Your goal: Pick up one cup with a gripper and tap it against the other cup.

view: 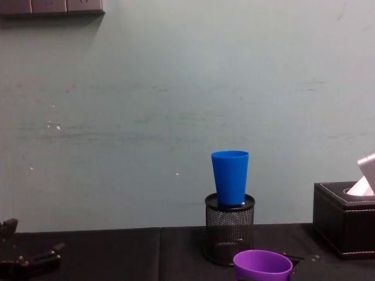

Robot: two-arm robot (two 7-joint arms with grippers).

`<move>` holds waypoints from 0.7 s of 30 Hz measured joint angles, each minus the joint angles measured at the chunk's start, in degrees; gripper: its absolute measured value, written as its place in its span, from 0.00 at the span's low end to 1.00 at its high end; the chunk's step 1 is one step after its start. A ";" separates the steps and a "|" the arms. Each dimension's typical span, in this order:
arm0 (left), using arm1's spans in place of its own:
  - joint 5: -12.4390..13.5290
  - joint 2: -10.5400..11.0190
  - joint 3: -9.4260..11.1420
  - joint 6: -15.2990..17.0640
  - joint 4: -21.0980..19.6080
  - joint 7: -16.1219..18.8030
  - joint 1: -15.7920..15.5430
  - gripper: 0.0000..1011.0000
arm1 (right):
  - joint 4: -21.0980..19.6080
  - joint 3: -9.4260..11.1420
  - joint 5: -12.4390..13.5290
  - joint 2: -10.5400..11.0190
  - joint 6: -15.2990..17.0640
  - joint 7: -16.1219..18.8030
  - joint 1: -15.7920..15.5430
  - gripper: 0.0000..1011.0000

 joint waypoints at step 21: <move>0.00 0.00 0.00 0.00 0.00 0.00 0.00 0.99 | -0.04 -0.11 0.01 0.08 -0.15 0.02 0.02 0.99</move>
